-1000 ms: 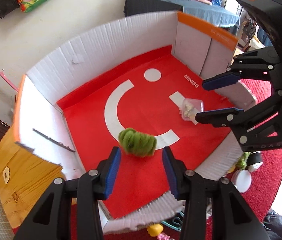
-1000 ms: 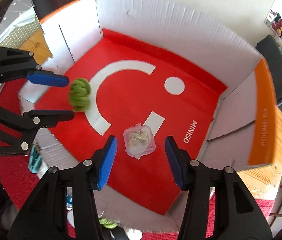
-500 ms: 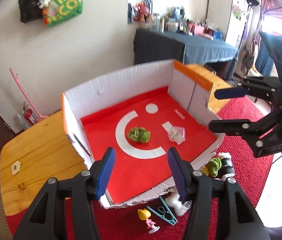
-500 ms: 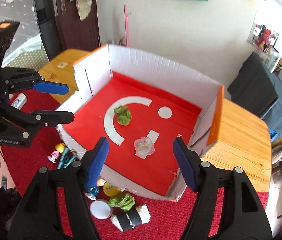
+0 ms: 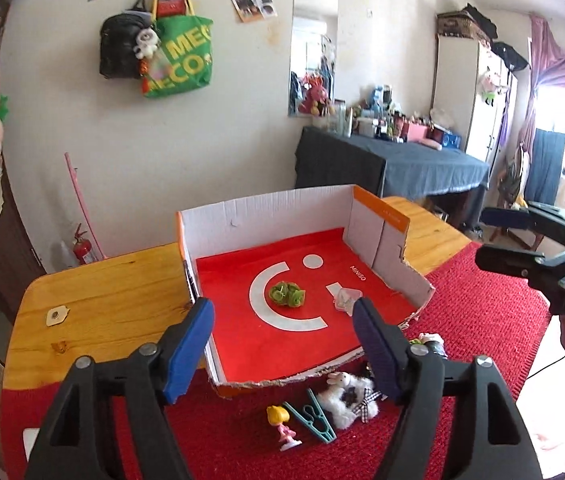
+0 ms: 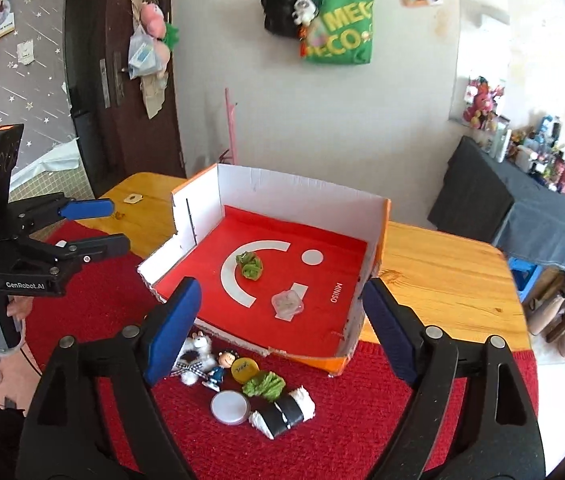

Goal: Organize objects
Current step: 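Lift both tools out of the box and back over the rug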

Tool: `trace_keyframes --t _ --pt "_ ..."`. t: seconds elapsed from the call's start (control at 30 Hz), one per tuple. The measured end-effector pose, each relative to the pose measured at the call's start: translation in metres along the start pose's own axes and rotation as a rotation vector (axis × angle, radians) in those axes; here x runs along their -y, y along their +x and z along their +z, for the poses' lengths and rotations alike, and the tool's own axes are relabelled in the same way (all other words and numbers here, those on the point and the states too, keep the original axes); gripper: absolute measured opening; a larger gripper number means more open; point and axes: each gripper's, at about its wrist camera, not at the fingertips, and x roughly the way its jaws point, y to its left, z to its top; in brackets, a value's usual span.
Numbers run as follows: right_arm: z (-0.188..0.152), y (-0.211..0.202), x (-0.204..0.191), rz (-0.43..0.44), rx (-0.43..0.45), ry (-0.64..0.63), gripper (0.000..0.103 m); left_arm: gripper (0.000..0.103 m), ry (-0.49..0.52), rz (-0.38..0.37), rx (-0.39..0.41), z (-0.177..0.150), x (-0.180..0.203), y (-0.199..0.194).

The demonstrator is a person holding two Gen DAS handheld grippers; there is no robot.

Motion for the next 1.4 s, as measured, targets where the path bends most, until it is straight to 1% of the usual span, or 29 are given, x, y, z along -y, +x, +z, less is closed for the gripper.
trace_keyframes --t 0.1,0.13,0.23,0.33,0.43,0.57,0.7,0.77,0.87,0.97,1.17,1.37,1.4 --pt "-0.012 -0.005 -0.003 -0.013 0.017 0.034 0.09 0.082 -0.024 -0.016 0.025 -0.009 0.0 -0.009" --pt "-0.018 -0.007 -0.004 -0.032 0.025 0.045 0.09 0.084 -0.026 -0.022 0.031 -0.013 0.001 -0.012" --pt "-0.032 -0.005 -0.008 -0.086 0.024 0.071 0.091 0.086 -0.043 -0.005 0.051 -0.026 0.004 -0.018" --pt "-0.05 -0.003 -0.013 -0.124 0.037 0.093 0.091 0.091 -0.056 -0.01 0.057 -0.038 0.008 -0.021" --pt "-0.067 -0.001 -0.017 -0.139 0.051 0.123 0.095 0.095 -0.073 -0.007 0.062 -0.052 0.011 -0.021" --pt "-0.091 0.007 -0.019 -0.179 0.047 0.151 0.096 0.101 -0.087 0.004 0.059 -0.077 0.017 -0.015" --pt "-0.111 0.021 -0.021 -0.212 0.006 0.156 0.096 0.101 -0.1 0.035 0.017 -0.1 0.019 -0.001" --pt "-0.118 0.026 -0.021 -0.209 -0.014 0.163 0.096 0.101 -0.105 0.012 -0.014 -0.108 0.019 0.006" --pt "-0.125 0.03 -0.021 -0.199 -0.038 0.169 0.096 0.101 -0.107 0.001 -0.044 -0.115 0.018 0.013" --pt "-0.126 0.032 -0.019 -0.203 -0.058 0.171 0.096 0.101 -0.106 -0.018 -0.054 -0.117 0.018 0.016" --pt "-0.128 0.04 -0.014 -0.217 -0.095 0.191 0.096 0.101 -0.089 -0.023 -0.071 -0.116 0.016 0.021" --pt "-0.127 0.055 -0.005 -0.248 -0.164 0.21 0.096 0.101 -0.097 -0.022 -0.145 -0.115 0.006 0.038" --pt "-0.126 0.057 -0.002 -0.26 -0.19 0.213 0.096 0.101 -0.095 -0.019 -0.157 -0.115 0.004 0.041"
